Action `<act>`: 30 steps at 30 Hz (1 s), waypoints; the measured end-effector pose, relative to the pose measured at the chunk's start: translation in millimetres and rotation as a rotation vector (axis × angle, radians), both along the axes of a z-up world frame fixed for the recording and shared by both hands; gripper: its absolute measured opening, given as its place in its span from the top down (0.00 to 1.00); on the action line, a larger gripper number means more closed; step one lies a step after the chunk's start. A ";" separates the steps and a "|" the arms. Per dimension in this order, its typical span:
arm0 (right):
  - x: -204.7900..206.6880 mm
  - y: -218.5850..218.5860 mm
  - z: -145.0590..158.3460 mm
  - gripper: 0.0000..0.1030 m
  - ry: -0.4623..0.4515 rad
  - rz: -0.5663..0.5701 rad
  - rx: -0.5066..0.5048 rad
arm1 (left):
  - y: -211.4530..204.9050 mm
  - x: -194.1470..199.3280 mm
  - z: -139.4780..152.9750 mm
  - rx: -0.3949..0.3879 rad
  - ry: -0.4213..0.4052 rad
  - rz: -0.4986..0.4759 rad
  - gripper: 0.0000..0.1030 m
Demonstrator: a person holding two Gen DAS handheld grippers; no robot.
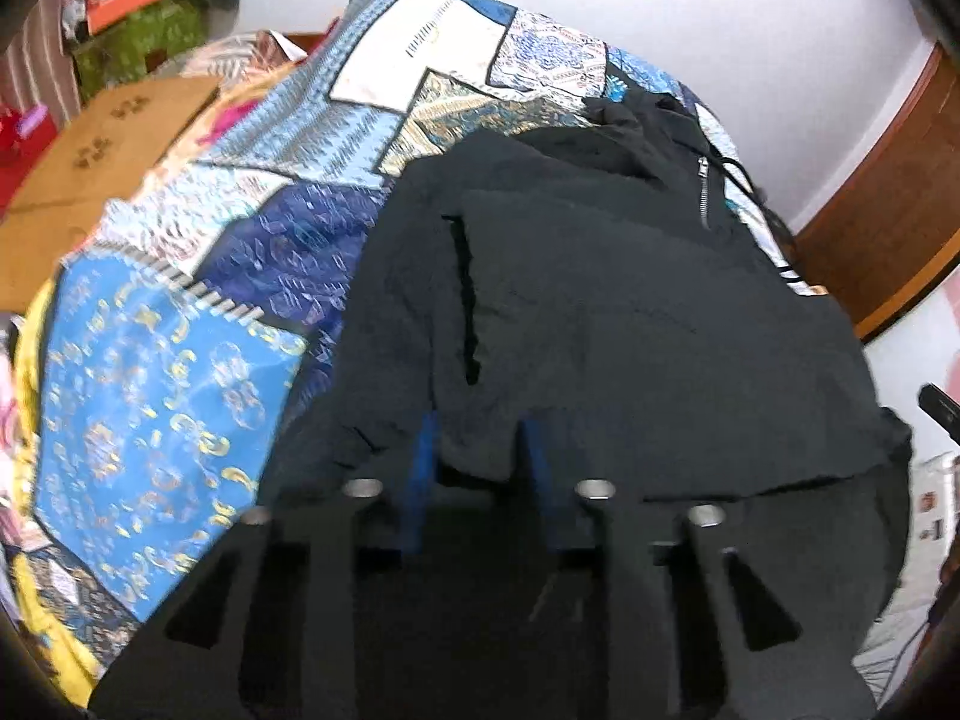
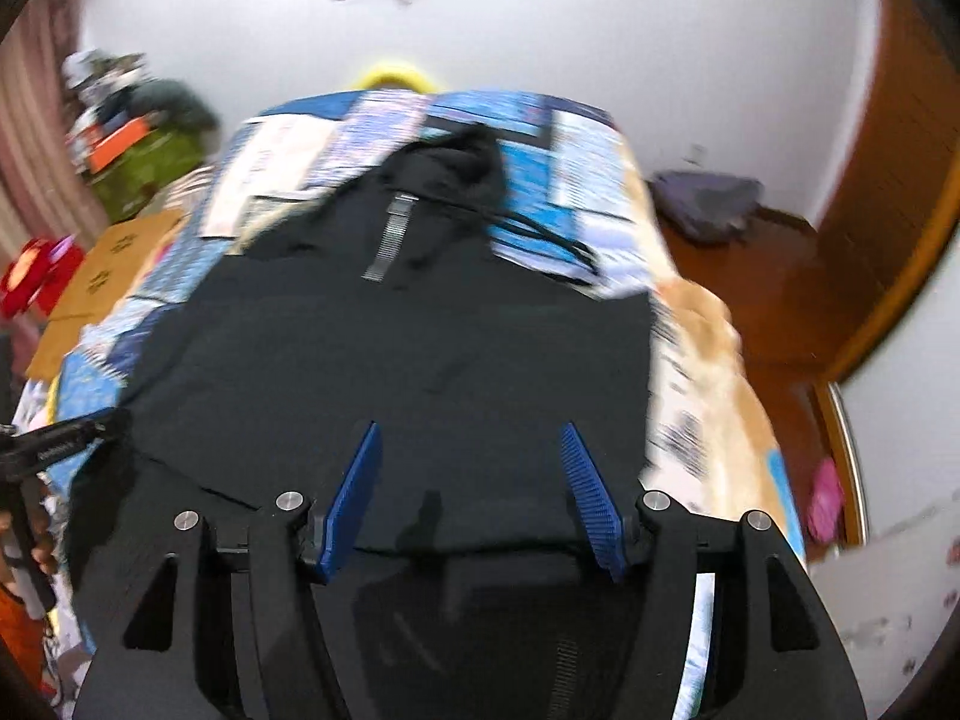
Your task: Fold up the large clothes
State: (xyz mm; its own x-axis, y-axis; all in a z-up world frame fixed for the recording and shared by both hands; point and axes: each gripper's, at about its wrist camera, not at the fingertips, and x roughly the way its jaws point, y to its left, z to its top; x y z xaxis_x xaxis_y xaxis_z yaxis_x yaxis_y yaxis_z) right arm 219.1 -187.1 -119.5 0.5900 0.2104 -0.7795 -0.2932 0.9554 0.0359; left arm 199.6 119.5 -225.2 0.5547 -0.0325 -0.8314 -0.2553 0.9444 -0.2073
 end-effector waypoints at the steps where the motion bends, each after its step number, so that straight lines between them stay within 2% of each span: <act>1: 0.4 -8.1 -3.7 0.43 0.008 -0.020 0.002 | -3.0 -1.6 6.4 0.026 -0.020 -0.007 0.82; 2: 0.6 -14.8 -7.0 0.43 0.018 -0.037 0.007 | -5.3 -3.0 11.8 0.051 -0.037 -0.012 0.85; 3: 1.6 -21.9 -8.9 0.43 0.025 -0.050 0.012 | -9.7 -4.3 20.2 0.094 -0.061 -0.020 0.94; 7: 5.7 -38.8 -6.2 0.43 0.019 -0.083 0.029 | -25.0 -0.4 63.8 0.209 -0.168 -0.078 0.96; 10: 8.1 -47.9 5.5 0.43 -0.021 -0.101 0.051 | -23.4 8.3 99.6 0.220 -0.249 -0.092 0.96; 13: 6.4 -56.1 12.2 0.43 -0.050 -0.107 0.072 | -10.3 18.3 125.4 0.170 -0.301 -0.082 0.96; 15: 9.7 -56.5 5.5 0.35 -0.035 -0.106 0.060 | -3.1 22.6 129.9 0.180 -0.316 -0.061 0.96; 17: 10.7 -55.1 -7.5 0.31 -0.008 -0.104 0.047 | 2.6 27.3 123.1 0.226 -0.305 -0.039 0.97; 21: 12.6 -51.8 -40.6 0.31 0.098 -0.085 0.013 | 15.7 35.6 81.2 0.280 -0.200 0.001 1.00; 26: 7.2 -56.4 -61.5 0.31 0.165 -0.100 0.075 | 40.3 34.5 11.7 0.215 0.001 0.012 1.00; 28: 8.1 -60.7 -60.7 0.31 0.182 -0.115 0.107 | 45.2 29.6 -7.7 0.189 0.057 0.004 1.00; 30: 10.4 -61.7 -57.0 0.31 0.201 -0.114 0.115 | 43.5 27.3 -14.9 0.178 0.081 -0.012 0.99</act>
